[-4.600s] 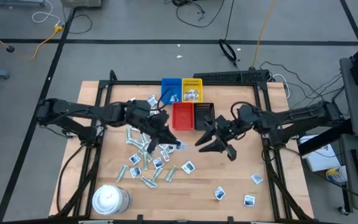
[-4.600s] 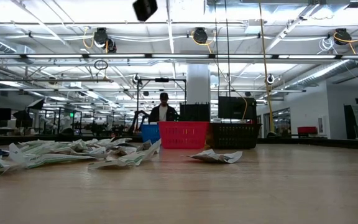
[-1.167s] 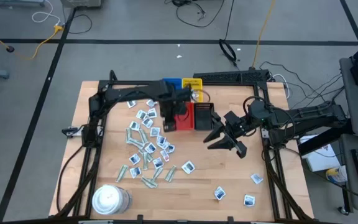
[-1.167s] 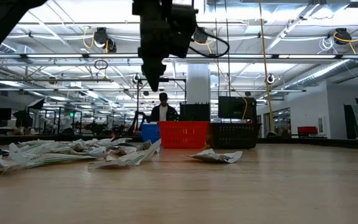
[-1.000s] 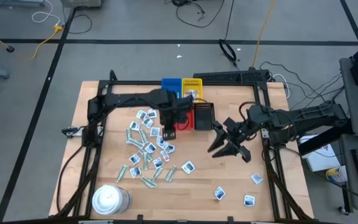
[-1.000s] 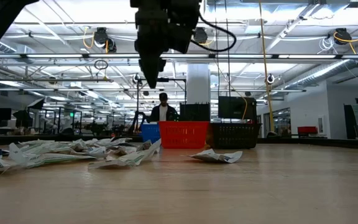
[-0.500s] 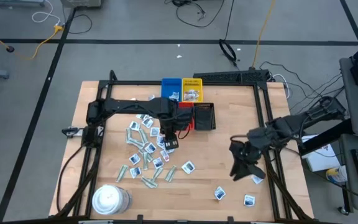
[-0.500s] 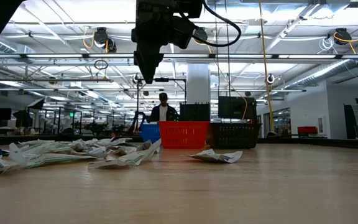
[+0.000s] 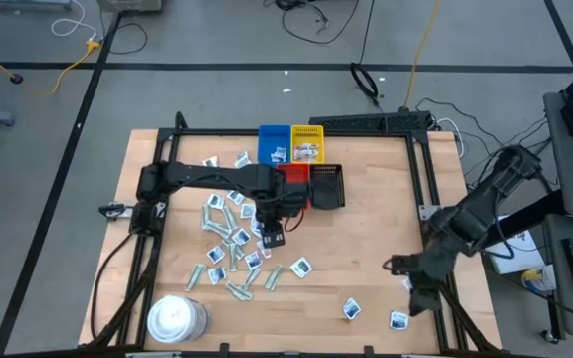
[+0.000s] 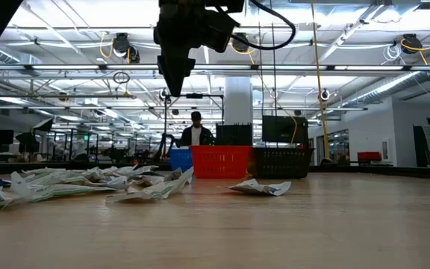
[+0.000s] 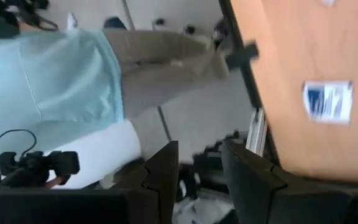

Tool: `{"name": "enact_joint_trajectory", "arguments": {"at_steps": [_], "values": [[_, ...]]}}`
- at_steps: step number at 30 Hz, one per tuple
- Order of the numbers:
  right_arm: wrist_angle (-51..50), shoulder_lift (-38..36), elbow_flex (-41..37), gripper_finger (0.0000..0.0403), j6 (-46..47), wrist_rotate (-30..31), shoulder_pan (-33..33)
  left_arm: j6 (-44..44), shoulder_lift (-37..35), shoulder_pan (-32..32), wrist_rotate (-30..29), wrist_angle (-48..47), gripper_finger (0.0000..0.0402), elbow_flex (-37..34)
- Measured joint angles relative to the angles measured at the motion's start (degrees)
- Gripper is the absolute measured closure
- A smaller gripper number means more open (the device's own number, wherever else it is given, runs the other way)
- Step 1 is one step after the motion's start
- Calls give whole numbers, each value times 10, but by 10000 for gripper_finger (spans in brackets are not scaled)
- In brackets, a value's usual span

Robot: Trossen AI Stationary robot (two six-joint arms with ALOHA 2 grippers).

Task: Pick & Place First Aid Supplies
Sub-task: Put the alcohol pad into the blue bin

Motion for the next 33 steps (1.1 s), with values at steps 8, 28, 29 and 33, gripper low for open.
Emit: {"name": "enact_joint_trajectory", "arguments": {"at_steps": [8, 28, 29, 33], "values": [[-174, 42, 1, 287, 10, 137, 60, 7, 0, -6, 0, 0, 243, 0], [-261, 155, -38, 287, 57, 253, 127, 11, 0, -6, -12, 1, 243, 0], [-248, 155, -52, 287, 73, 252, 127, 11, 0, -6, -12, 1, 243, 0], [-172, 150, -109, 287, 125, 252, 127, 11, 0, -6, -12, 1, 243, 0]]}}
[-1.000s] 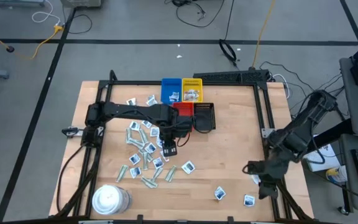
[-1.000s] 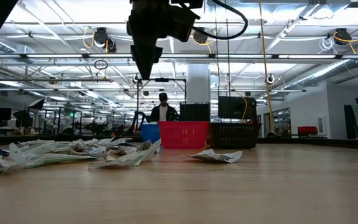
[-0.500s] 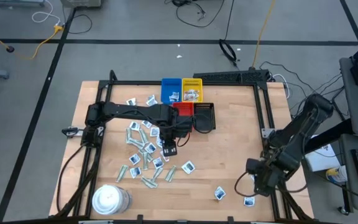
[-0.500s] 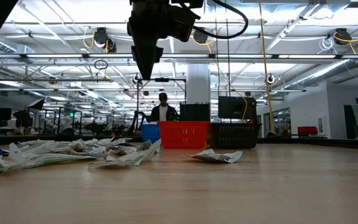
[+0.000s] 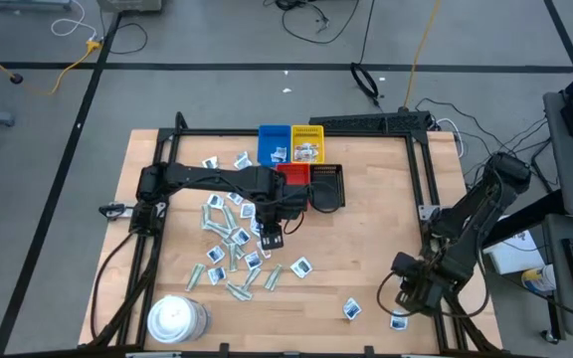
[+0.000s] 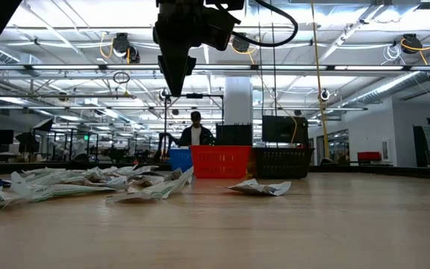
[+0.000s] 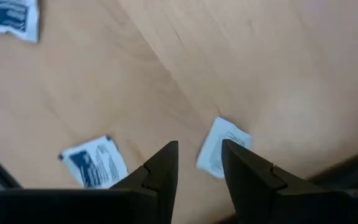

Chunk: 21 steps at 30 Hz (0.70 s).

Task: Pick & Place First Aid Supplies
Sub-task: Put the alcohol pad into the blue bin

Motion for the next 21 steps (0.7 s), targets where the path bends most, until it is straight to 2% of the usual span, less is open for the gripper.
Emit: {"name": "enact_joint_trajectory", "arguments": {"at_steps": [6, 16, 18, 21], "values": [[90, -3, -76, 287, 55, -19, 0, 0, 0, 0, 0, 0, 243, 0], [183, -5, -149, 290, 72, -44, 0, 0, 0, 0, 0, 0, 243, 0], [186, -5, -151, 306, 70, -44, 0, 1, 0, 0, 0, 0, 243, 0], [197, -5, -152, 351, 67, -46, 0, 12, 0, 0, -1, 0, 243, 0]]}}
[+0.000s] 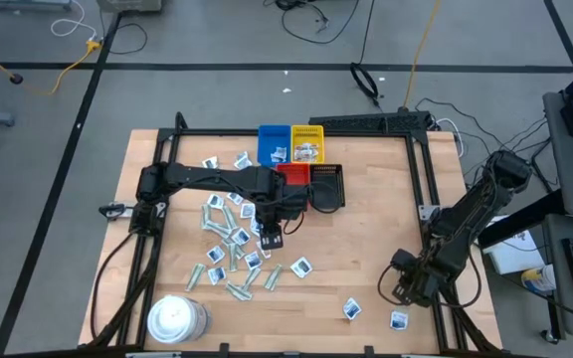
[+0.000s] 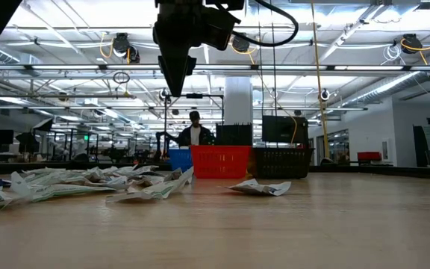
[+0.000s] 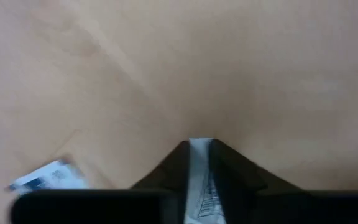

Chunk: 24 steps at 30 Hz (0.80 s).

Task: Pick & Place First Aid Supplies
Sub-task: Put the alcohol pad into the blue bin

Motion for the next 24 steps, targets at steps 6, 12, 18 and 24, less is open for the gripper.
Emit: {"name": "enact_joint_trajectory", "arguments": {"at_steps": [6, 12, 18, 24], "values": [[12, 1, -1, 399, -9, -1, 0, 2, 0, 1, -2, 0, 243, 0], [0, -36, 9, 402, -29, 42, -13, 2, 0, 1, -2, -3, 243, 0], [9, -101, 39, 402, -135, 179, -55, 1, 0, 1, -2, -8, 243, 0], [138, -158, 56, 402, -381, 311, -109, -1, 0, 1, -2, -9, 243, 0]]}}
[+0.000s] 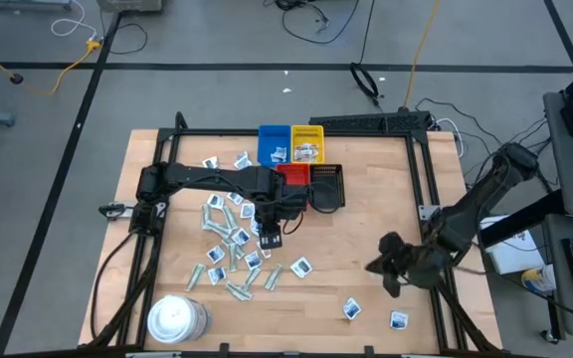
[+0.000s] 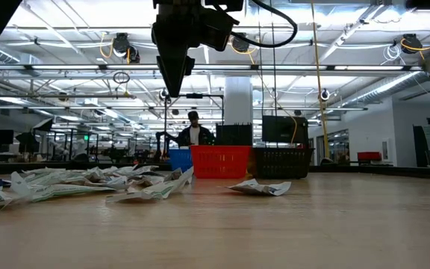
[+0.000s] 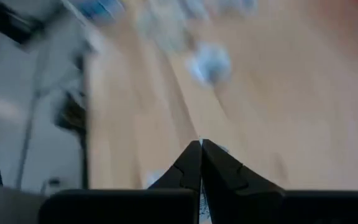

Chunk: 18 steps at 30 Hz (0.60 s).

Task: Pick & Place First Aid Supplies
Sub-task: Put the alcohol pad into the blue bin

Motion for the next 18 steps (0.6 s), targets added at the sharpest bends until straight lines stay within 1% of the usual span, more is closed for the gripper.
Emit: {"name": "enact_joint_trajectory", "arguments": {"at_steps": [2, 4, 7, 9, 11, 13, 15, 18], "values": [[72, -15, 0, 402, -112, 26, -18, 0, 0, 0, 0, 0, 243, 0], [146, -24, 1, 402, -219, 35, -35, 0, 0, 0, 0, 0, 243, 0], [251, -34, 1, 403, -348, 32, -56, -1, 0, 0, 0, 0, 243, 0], [310, -37, 1, 403, -422, 5, -68, -5, 0, 0, 0, 0, 243, 0], [357, -38, 1, 403, -470, -35, -82, -12, 0, 0, 0, 1, 243, 0], [396, -39, 1, 403, -497, -79, -100, -18, 0, 0, 0, 1, 243, 0], [421, -39, 1, 403, -504, -120, -121, -19, 0, 1, 1, 7, 243, 0], [427, -38, 1, 403, -499, -157, -153, 1, -10, 3, 8, 33, 243, -1]]}}
